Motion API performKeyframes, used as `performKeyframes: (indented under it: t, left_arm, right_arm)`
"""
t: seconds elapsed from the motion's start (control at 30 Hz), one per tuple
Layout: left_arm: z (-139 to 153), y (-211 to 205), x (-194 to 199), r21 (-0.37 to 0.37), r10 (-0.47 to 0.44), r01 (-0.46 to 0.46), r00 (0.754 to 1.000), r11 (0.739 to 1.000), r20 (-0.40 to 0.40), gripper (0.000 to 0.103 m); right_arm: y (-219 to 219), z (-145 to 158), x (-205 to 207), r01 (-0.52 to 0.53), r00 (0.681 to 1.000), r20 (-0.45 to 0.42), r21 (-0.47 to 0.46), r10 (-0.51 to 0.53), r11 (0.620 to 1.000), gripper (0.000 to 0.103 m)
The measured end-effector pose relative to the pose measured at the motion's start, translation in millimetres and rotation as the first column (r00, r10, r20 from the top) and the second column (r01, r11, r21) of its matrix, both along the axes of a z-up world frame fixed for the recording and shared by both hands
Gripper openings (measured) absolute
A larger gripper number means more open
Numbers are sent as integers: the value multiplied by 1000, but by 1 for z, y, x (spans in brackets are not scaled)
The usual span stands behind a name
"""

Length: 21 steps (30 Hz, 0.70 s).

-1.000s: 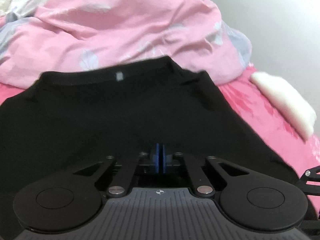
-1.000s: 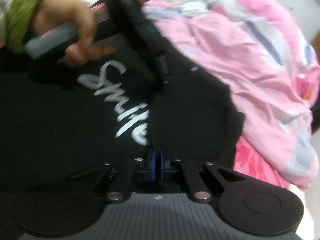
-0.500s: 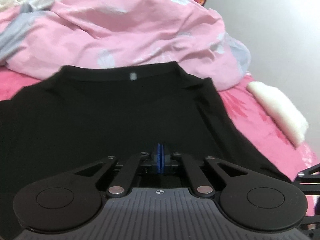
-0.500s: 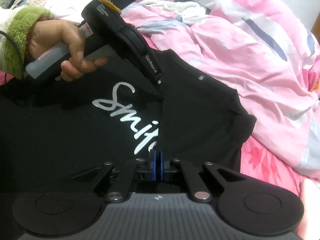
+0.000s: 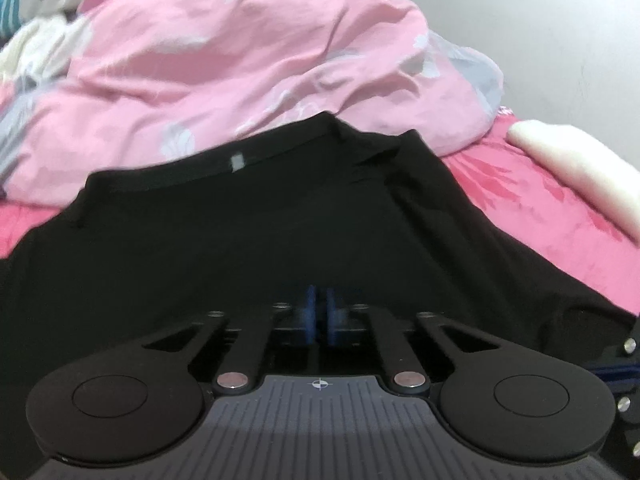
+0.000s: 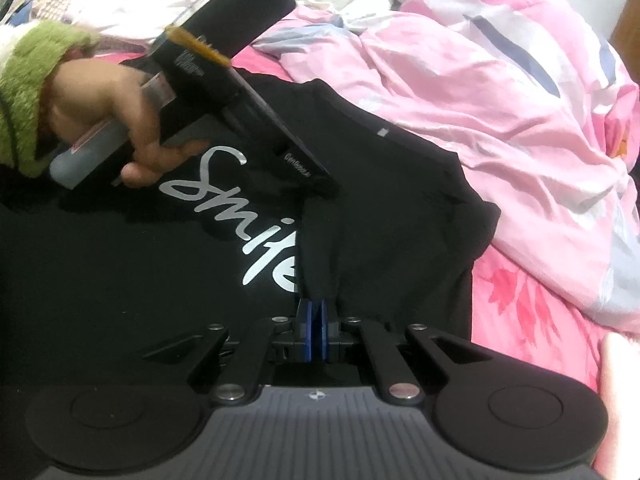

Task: Fold clothes
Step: 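Hold the collar with the left gripper while the right gripper holds the shirt body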

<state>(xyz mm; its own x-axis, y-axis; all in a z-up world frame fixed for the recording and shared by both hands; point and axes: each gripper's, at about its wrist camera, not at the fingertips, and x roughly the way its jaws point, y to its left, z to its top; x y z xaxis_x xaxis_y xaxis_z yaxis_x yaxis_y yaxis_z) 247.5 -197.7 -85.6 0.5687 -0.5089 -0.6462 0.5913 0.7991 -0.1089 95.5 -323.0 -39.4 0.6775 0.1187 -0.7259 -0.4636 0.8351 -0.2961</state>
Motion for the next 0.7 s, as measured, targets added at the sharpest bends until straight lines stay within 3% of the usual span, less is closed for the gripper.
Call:
performKeyframes:
  t: [0.23, 0.6, 0.7]
  left_arm:
    - [24, 28, -24, -71, 71, -69, 997, 995, 27, 1]
    - [11, 39, -30, -64, 108, -111, 993, 992, -56, 1]
    - [5, 38, -31, -36, 109, -111, 992, 993, -64, 1]
  right_arm:
    - [0, 6, -7, -37, 999, 20, -1, 37, 999, 4]
    - [9, 9, -14, -129, 991, -26, -20, 129, 991, 4]
    - [10, 6, -11, -142, 987, -72, -8, 141, 990, 4]
